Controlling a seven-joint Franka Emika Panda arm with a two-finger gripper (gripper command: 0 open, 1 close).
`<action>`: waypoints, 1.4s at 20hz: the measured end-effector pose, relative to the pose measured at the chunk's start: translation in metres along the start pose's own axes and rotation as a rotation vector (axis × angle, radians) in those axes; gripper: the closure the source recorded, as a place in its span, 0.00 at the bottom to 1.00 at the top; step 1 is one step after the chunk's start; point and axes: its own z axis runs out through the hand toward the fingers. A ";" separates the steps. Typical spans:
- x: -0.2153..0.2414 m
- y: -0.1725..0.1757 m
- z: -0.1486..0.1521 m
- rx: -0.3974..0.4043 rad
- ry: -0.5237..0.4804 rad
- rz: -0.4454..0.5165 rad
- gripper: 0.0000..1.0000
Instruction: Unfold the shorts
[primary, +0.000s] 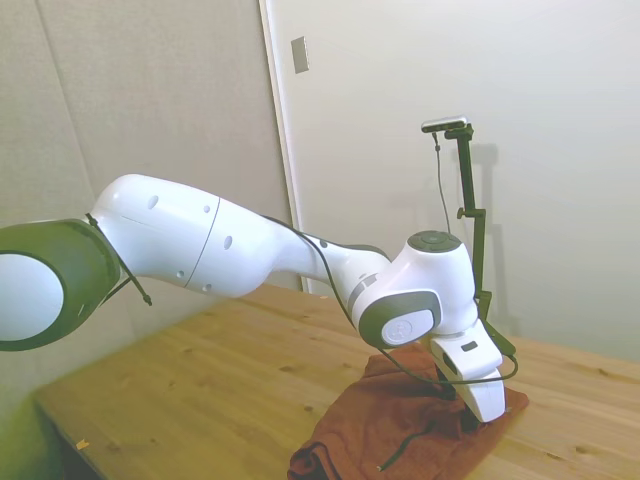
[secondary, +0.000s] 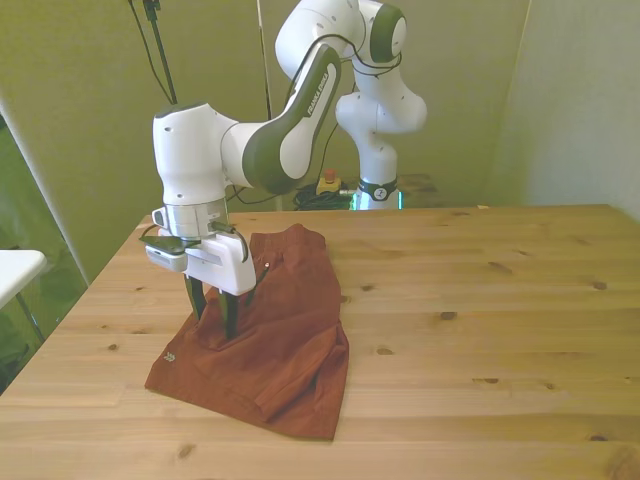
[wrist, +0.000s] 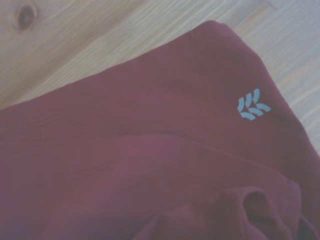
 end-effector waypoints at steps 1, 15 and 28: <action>0.000 0.000 0.000 0.000 -0.001 0.000 1.00; 0.000 0.000 0.004 0.001 -0.002 -0.027 1.00; -0.050 -0.021 -0.094 0.094 0.021 -0.191 1.00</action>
